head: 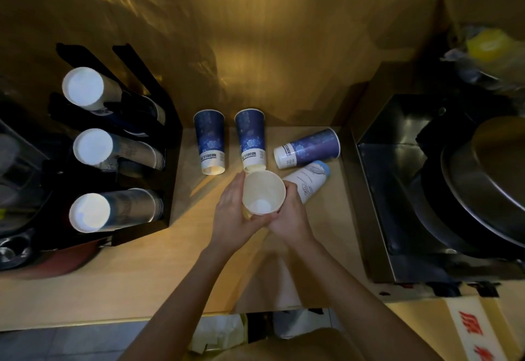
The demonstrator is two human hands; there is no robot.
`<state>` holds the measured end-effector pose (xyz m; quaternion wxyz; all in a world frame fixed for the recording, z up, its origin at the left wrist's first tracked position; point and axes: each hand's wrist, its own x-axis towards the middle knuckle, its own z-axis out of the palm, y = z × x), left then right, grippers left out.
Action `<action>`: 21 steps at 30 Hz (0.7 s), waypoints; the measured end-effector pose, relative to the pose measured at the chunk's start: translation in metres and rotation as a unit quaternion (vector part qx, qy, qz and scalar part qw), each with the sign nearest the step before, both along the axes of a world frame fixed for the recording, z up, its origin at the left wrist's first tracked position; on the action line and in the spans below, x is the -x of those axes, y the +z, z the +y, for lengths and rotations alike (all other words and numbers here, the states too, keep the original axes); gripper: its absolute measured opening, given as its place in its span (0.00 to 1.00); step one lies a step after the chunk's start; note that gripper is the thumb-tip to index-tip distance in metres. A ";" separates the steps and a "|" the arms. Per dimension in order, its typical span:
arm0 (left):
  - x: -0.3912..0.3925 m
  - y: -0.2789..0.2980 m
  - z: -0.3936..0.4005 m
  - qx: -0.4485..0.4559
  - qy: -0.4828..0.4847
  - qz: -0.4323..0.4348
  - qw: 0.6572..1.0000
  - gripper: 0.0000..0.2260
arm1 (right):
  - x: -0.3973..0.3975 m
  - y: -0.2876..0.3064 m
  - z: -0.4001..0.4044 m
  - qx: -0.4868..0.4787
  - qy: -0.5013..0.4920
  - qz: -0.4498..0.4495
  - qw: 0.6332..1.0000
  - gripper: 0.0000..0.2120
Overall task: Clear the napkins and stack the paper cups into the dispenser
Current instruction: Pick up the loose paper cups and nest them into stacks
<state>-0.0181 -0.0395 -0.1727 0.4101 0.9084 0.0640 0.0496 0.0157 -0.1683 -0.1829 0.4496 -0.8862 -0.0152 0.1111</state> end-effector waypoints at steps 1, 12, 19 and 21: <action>0.000 -0.002 0.003 -0.017 -0.005 0.003 1.000 0.48 | -0.001 0.001 -0.003 0.009 0.016 -0.008 1.000 0.37; -0.005 -0.005 -0.002 0.056 0.010 0.004 0.998 0.41 | -0.061 0.010 -0.056 0.326 0.237 -0.173 0.899 0.35; -0.006 -0.008 -0.001 0.070 0.025 0.015 0.997 0.41 | -0.053 -0.019 -0.052 0.395 0.254 -0.217 0.856 0.30; -0.007 -0.008 -0.001 0.076 0.028 0.022 0.996 0.41 | -0.053 -0.012 -0.061 0.337 0.232 -0.197 0.891 0.33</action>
